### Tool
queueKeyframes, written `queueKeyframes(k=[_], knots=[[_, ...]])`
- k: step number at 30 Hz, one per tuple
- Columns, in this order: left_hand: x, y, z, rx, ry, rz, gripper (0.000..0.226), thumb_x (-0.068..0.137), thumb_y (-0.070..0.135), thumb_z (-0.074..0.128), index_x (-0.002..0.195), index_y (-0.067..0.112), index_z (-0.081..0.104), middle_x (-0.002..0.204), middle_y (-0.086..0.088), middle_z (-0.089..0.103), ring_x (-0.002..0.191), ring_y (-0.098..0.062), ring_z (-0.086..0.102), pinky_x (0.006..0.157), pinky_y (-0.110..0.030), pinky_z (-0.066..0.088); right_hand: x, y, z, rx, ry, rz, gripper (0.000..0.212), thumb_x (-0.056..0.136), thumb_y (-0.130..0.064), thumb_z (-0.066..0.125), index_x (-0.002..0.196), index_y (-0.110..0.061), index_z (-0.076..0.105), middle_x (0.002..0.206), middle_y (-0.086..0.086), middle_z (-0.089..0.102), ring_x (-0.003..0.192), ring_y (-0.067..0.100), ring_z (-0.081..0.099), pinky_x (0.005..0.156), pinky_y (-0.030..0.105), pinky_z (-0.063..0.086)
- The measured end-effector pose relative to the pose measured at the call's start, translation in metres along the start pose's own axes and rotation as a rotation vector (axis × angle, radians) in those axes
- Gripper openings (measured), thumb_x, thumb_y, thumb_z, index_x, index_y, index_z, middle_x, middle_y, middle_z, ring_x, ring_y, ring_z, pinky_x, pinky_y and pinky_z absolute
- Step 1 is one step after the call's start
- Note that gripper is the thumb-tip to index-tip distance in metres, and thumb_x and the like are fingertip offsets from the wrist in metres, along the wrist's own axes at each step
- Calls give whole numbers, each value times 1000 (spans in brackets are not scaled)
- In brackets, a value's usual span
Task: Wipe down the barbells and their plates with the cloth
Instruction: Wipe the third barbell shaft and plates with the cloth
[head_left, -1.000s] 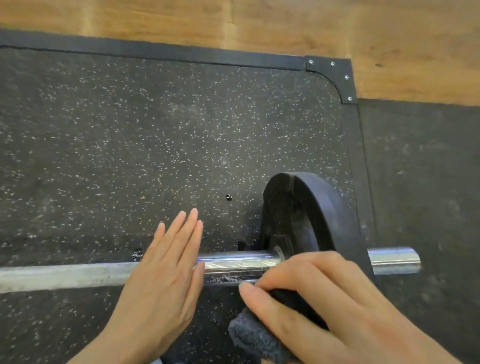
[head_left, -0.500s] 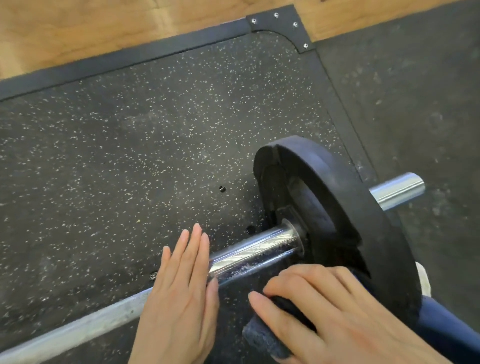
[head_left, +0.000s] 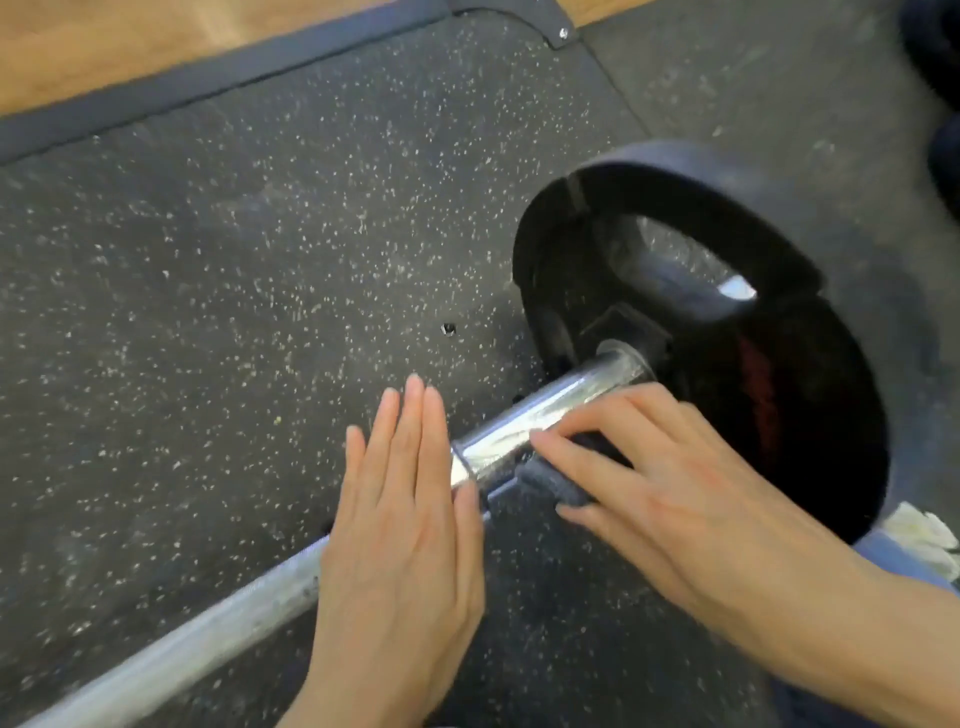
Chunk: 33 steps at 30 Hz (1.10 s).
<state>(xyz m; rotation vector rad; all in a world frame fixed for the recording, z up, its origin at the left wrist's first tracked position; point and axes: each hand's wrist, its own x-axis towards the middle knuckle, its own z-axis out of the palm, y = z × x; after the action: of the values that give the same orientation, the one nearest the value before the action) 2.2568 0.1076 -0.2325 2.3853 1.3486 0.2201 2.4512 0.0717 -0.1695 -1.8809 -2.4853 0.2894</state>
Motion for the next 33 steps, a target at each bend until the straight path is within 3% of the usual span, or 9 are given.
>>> queueKeyframes(k=[6, 11, 18, 24, 30, 33], knots=[[-1, 0, 4, -40, -2, -20, 59, 105, 28, 20, 149, -6, 37, 153, -20, 44, 148, -34, 32, 123, -43, 11, -11, -7, 6, -90, 43, 14, 48, 95, -37, 41, 124, -9, 67, 111, 5, 62, 99, 24, 54, 66, 42, 55], [-1, -2, 5, -10, 15, 16, 58, 105, 28, 21, 146, -7, 43, 148, -21, 49, 145, -36, 37, 122, -47, 20, -23, 3, -2, -96, 88, 60, 49, 99, -38, 39, 126, -8, 67, 114, 8, 62, 98, 27, 56, 70, 44, 54], [-2, 0, 5, 31, 32, 20, 63, 104, 32, 13, 148, -5, 40, 150, -20, 47, 147, -36, 34, 121, -44, 12, -34, 0, 4, -82, 130, 103, 51, 99, -38, 36, 129, -8, 64, 116, 7, 59, 104, 23, 48, 75, 40, 52], [-3, 1, 8, 9, 54, 11, 62, 105, 34, 12, 154, 0, 31, 159, -14, 36, 153, -29, 20, 124, -38, 0, -60, -15, 39, -16, 183, 121, 45, 92, -25, 60, 132, -4, 63, 120, 10, 60, 111, 25, 50, 81, 42, 55], [-4, 3, 3, 25, 26, -3, 68, 103, 40, 6, 154, 3, 30, 160, -11, 35, 153, -26, 19, 123, -37, -1, -53, -7, 53, -33, 383, 200, 48, 88, -17, 66, 133, -1, 61, 121, 15, 60, 113, 27, 48, 82, 40, 52], [-3, 2, 3, 58, 27, 11, 68, 103, 40, 7, 153, -1, 32, 156, -14, 40, 151, -30, 25, 122, -37, 3, -29, -3, 63, -4, 511, 222, 49, 87, -14, 69, 136, -7, 60, 127, 16, 58, 121, 29, 44, 96, 40, 40]])
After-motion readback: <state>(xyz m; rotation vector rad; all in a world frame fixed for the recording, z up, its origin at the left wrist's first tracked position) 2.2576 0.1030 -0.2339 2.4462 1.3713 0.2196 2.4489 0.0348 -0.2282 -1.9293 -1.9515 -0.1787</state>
